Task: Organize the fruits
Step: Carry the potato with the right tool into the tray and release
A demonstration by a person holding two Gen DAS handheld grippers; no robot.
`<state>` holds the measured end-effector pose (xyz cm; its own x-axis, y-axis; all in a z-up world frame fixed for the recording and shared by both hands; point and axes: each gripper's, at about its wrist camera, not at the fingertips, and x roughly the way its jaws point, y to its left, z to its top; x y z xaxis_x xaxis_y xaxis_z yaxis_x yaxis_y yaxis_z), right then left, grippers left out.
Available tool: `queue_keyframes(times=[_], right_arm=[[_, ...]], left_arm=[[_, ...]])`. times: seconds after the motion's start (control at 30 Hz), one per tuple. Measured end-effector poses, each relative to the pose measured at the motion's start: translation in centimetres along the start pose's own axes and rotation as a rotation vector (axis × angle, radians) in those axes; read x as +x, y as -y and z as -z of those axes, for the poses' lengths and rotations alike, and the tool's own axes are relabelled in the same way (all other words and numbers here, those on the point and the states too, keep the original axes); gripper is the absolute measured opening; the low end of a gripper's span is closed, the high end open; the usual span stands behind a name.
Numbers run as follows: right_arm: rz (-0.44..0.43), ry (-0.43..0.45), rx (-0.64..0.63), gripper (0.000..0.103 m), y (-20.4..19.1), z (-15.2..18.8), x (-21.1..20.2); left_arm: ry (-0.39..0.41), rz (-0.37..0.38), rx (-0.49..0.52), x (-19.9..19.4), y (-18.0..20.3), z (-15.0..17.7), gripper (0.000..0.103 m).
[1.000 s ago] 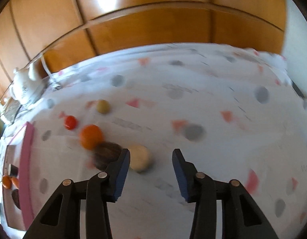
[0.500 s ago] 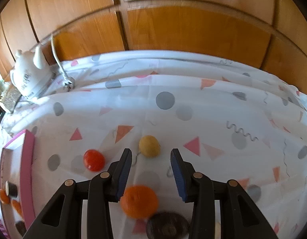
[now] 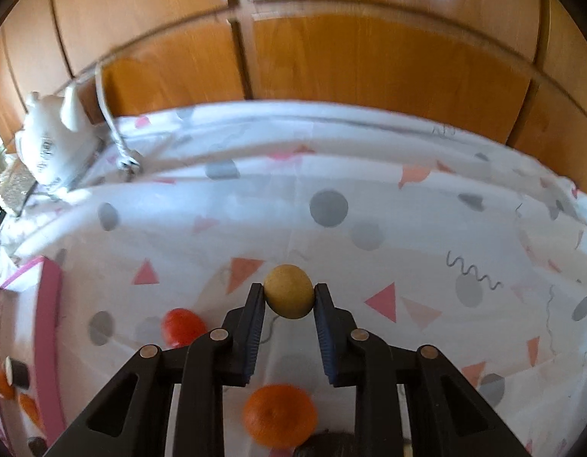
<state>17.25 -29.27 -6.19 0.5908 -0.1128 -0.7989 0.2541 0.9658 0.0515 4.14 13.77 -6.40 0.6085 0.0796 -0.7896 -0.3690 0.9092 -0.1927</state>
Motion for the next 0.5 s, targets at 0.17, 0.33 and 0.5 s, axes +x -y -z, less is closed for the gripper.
queue_keyframes(times=[0.17,0.33,0.5], right_arm=[[-0.085,0.063,-0.056,0.026,-2.4,1.2,-3.9],[-0.226,0.056,-0.159,0.026,-6.8,3.9,-6.4],[-0.350,-0.003,-0.253,0.026,-11.6,7.0,-7.2]], left_arm=[[0.003,0.008,0.003,-0.3,0.3,0.2,0.088],[0.014,0.018,0.013,-0.9,0.6,0.3,0.089],[0.033,0.026,0.016,-1.5,0.6,0.3,0.089]])
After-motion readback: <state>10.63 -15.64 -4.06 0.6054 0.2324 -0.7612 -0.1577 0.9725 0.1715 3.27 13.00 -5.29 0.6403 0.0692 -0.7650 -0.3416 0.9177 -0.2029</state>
